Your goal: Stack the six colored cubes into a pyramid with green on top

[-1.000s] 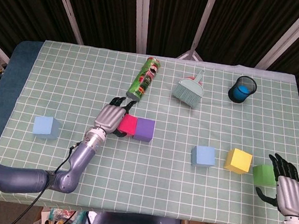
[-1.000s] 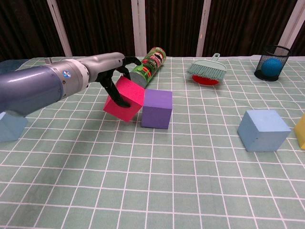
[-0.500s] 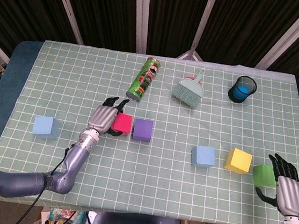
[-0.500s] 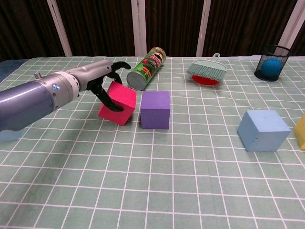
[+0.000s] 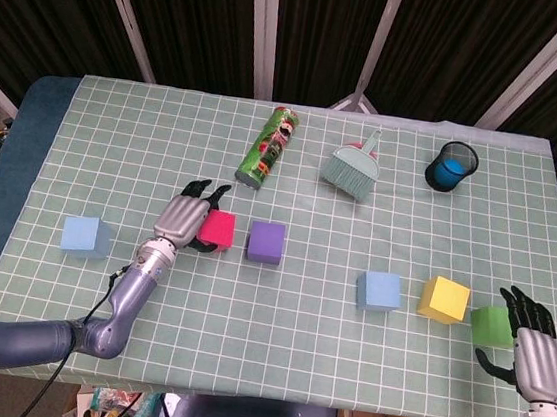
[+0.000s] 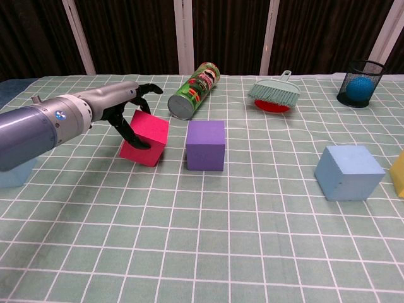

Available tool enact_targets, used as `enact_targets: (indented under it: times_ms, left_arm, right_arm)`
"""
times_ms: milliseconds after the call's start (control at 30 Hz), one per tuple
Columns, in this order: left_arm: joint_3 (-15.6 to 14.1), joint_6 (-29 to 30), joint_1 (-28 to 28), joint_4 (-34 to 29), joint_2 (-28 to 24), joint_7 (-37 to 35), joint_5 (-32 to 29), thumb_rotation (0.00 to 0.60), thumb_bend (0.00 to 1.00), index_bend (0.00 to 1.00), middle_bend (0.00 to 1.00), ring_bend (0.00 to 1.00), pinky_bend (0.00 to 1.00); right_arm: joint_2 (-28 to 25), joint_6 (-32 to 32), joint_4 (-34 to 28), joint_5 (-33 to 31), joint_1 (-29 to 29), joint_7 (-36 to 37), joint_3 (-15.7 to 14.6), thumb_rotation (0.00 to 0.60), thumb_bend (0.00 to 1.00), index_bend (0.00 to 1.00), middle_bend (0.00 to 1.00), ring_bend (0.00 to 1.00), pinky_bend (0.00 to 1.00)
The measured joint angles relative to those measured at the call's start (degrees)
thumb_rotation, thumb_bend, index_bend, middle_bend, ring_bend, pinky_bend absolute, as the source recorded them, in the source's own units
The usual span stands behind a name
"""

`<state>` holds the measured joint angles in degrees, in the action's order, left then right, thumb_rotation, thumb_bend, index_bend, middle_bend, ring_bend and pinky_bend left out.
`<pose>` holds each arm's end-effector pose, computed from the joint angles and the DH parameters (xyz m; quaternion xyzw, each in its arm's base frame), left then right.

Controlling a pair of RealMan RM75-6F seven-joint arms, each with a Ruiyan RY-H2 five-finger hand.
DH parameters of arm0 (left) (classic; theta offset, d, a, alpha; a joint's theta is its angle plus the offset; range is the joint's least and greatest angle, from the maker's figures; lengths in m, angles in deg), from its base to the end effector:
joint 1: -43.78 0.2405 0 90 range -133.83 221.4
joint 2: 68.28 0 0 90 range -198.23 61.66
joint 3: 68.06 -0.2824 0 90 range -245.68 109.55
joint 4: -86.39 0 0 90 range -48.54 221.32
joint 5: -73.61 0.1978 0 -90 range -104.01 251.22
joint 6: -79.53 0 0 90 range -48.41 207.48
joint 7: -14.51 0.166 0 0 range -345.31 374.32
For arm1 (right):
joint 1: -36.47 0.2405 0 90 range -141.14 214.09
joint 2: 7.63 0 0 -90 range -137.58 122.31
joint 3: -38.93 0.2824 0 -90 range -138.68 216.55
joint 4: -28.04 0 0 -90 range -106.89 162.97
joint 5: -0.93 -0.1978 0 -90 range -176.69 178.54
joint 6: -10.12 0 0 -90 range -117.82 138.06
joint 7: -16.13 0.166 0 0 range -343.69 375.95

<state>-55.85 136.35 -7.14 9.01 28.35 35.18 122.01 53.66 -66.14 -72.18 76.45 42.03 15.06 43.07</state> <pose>-0.1339 0.4137 -0.0418 -0.6947 -0.4361 -0.3767 0.4305 -0.3370 -0.2067 0.1744 0.5557 -0.4850 0.3457 0.5801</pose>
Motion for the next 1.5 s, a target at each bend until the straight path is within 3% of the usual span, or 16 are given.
enact_targets:
  times_ms: [967, 1067, 1233, 1500]
  left_arm:
    - [-0.22, 0.69, 2.26, -4.11, -3.79, 6.82, -5.04, 0.600, 0.14, 0.00, 0.31, 0.03, 0.05]
    - [-0.01, 0.87, 2.38, -4.37, -3.91, 6.97, -5.27, 0.600, 0.17, 0.00, 0.33, 0.03, 0.05]
    - [0.37, 0.96, 2.55, -4.46, -3.79, 6.43, -5.02, 0.600, 0.31, 0.00, 0.36, 0.03, 0.05]
    - [0.65, 0.90, 2.56, -4.18, -2.71, 5.14, -3.26, 0.600, 0.32, 0.00, 0.38, 0.04, 0.05]
  right_arm:
    - [-0.05, -0.35, -0.21, 0.42, -0.18, 0.07, -0.15, 0.600, 0.27, 0.00, 0.00, 0.00, 0.00]
    - [-0.07, -0.30, -0.22, 0.41, -0.18, 0.12, -0.17, 0.600, 0.27, 0.00, 0.00, 0.00, 0.00]
    - [-0.01, -0.40, -0.23, 0.47, -0.19, 0.13, -0.15, 0.600, 0.27, 0.00, 0.00, 0.00, 0.00]
    - [0.14, -0.61, -0.24, 0.48, -0.25, 0.18, -0.07, 0.600, 0.27, 0.00, 0.00, 0.00, 0.00]
